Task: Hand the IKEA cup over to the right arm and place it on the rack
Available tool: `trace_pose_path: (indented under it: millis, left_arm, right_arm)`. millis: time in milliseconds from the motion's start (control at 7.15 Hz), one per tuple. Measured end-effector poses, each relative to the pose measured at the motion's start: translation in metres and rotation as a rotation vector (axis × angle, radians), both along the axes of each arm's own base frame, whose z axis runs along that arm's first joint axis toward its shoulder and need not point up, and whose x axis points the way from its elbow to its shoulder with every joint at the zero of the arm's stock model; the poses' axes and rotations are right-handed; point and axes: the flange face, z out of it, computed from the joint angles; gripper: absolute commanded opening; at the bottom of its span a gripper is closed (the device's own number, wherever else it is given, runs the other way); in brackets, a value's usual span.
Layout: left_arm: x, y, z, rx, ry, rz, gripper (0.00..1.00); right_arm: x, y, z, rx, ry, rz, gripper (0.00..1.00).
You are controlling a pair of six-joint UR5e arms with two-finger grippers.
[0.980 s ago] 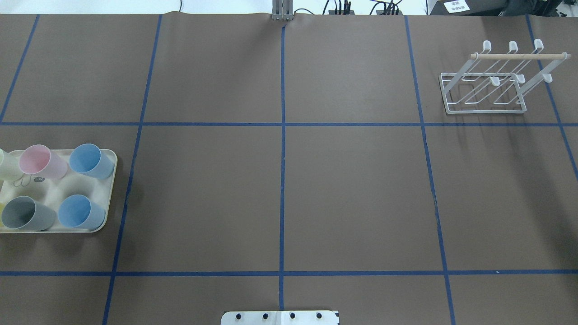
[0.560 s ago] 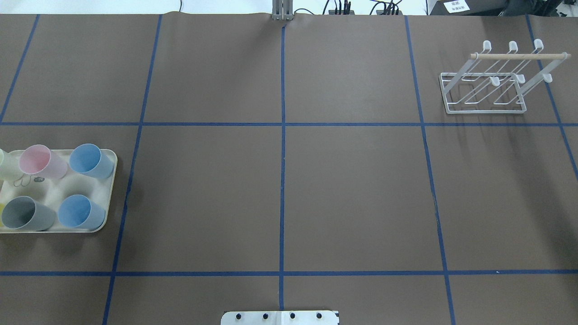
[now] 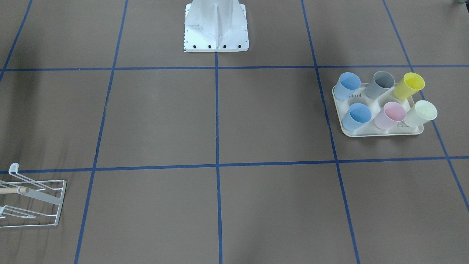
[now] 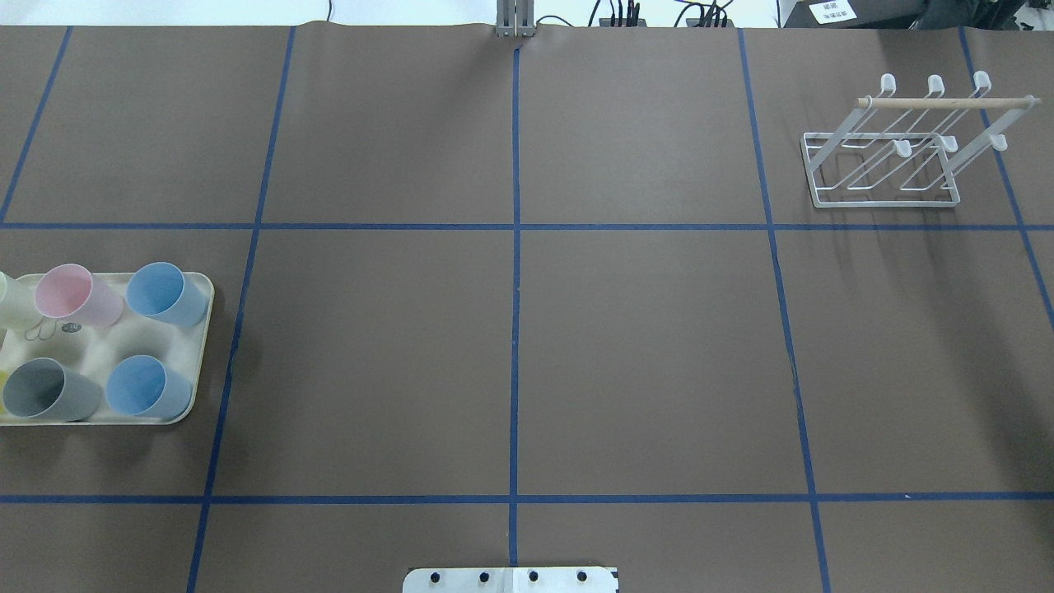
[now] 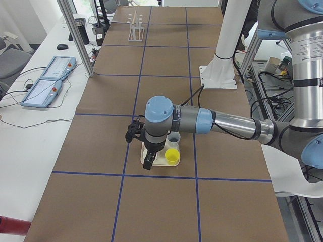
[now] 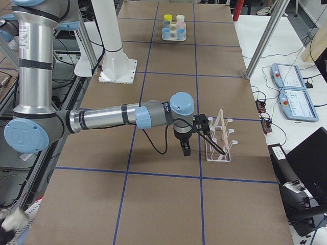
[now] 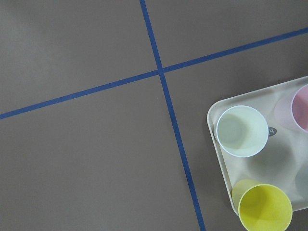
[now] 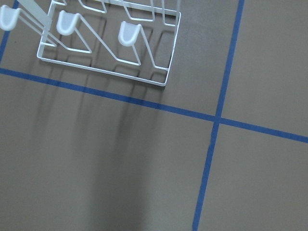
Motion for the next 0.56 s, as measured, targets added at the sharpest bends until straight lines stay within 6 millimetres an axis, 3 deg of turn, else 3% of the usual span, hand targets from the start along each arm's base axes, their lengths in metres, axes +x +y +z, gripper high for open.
trace_pose_path:
  millis: [560]
  left_arm:
    - [0.001,-0.025,-0.029,0.057,0.029,-0.111,1.00]
  right_arm:
    - [-0.057,-0.013,-0.051,0.103,-0.055,-0.006,1.00]
